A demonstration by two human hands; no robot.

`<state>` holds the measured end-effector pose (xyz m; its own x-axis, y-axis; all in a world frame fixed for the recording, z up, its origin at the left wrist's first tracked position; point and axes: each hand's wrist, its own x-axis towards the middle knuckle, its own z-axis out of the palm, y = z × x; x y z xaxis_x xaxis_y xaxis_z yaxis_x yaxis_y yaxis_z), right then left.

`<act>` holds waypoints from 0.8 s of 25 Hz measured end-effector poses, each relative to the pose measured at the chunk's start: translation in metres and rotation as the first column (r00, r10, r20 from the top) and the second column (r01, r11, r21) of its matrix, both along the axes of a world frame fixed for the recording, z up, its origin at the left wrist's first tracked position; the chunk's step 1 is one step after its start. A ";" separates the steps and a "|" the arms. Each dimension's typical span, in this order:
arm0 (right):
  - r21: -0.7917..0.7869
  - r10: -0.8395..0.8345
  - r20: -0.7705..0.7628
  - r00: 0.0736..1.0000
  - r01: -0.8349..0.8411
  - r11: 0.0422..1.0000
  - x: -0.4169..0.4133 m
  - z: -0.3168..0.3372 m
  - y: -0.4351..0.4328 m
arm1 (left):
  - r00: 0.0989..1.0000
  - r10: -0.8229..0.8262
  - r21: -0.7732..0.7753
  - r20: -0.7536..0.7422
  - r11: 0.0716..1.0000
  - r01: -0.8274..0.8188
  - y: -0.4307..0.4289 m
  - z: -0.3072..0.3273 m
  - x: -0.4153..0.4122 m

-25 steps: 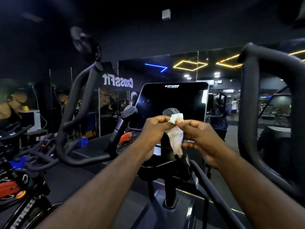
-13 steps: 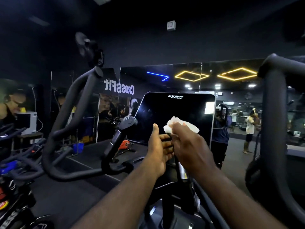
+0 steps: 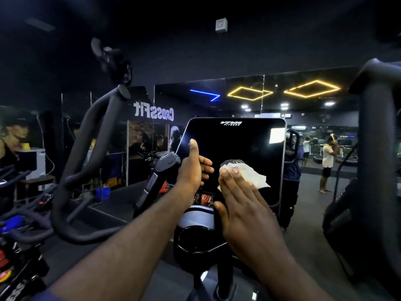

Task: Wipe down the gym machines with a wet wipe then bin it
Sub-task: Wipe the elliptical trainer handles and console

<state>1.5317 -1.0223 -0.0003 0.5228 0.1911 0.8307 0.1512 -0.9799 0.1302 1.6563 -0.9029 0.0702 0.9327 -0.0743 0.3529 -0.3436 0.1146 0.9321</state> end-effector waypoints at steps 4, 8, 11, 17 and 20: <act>0.154 0.066 0.077 0.995 -0.077 0.985 0.028 0.046 -0.004 | 0.930 0.089 0.315 0.358 0.926 -0.210 0.013 0.004 0.011; 0.287 0.124 0.139 0.982 -0.160 0.944 0.019 0.040 -0.017 | 0.648 -0.150 0.603 0.747 0.564 -0.564 0.035 0.011 0.008; 0.332 0.124 0.053 0.991 -0.135 0.933 0.027 0.056 -0.014 | 0.452 -0.310 0.534 0.836 0.274 -0.800 0.041 0.034 0.019; 0.357 0.199 0.029 0.979 -0.196 0.913 0.006 0.034 -0.010 | 0.541 -0.224 0.584 0.811 0.237 -0.776 0.041 0.034 0.048; 0.260 0.145 0.148 0.978 -0.180 0.949 0.007 0.027 -0.011 | 0.510 -0.200 0.547 0.837 0.275 -0.790 0.042 0.032 0.051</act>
<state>1.5387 -1.0329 0.0266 0.3920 0.0242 0.9197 0.3112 -0.9442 -0.1078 1.7072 -0.8610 0.1020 0.4144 -0.5388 0.7335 -0.5822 -0.7764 -0.2413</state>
